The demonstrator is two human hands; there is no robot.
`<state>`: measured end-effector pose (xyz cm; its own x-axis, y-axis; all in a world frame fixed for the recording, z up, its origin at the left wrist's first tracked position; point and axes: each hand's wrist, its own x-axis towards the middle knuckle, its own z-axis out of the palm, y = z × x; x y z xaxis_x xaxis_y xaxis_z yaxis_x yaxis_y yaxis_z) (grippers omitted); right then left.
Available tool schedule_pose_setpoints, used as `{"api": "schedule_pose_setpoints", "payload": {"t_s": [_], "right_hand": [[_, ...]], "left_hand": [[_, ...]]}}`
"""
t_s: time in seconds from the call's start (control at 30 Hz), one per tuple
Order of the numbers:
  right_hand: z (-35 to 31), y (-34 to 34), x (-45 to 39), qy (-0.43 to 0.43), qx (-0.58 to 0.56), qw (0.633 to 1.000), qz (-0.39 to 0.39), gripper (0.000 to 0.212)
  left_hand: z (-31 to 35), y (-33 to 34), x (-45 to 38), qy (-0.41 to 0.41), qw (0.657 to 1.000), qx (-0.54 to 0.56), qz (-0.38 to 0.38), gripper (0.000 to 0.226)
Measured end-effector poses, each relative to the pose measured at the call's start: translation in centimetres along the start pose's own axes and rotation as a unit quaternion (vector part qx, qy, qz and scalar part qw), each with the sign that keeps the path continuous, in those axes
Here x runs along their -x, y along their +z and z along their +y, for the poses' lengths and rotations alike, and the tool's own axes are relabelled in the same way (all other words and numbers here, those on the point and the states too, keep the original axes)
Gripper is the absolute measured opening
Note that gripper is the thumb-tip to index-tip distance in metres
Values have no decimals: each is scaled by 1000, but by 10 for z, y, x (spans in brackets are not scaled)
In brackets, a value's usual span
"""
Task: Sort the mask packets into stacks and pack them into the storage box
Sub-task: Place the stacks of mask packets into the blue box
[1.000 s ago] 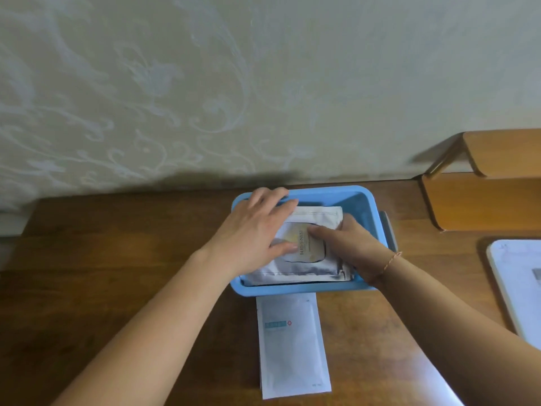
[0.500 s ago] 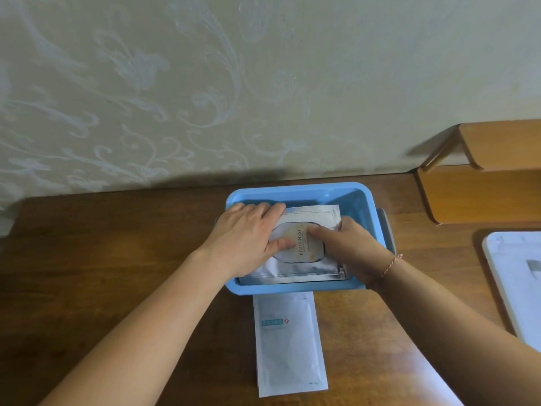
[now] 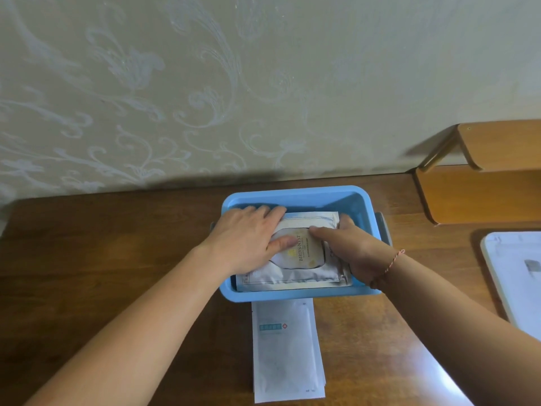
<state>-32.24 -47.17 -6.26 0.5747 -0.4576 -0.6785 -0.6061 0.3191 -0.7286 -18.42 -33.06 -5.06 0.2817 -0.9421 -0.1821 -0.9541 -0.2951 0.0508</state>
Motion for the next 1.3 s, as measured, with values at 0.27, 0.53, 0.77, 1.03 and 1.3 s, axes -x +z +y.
{"api": "schedule_pose_setpoints", "payload": {"t_s": [0.27,0.53,0.77,1.03,1.3], "right_hand": [[-5,-14,46,-92,132,987,0,31],[-6,-39,95,-148,17,987,-63,25],[-12,-23,50,16,-70,997,-42,18],[-8,-9,24,69,-73,994,-38,23],[-6,-10,21,85,-75,992,-53,21]], "left_hand": [[1,-2,15,2,994,87,67,69],[6,6,42,-36,971,114,206,52],[18,10,52,-84,977,100,171,48],[14,11,53,-131,987,69,55,52],[15,11,52,-137,978,150,47,60]]}}
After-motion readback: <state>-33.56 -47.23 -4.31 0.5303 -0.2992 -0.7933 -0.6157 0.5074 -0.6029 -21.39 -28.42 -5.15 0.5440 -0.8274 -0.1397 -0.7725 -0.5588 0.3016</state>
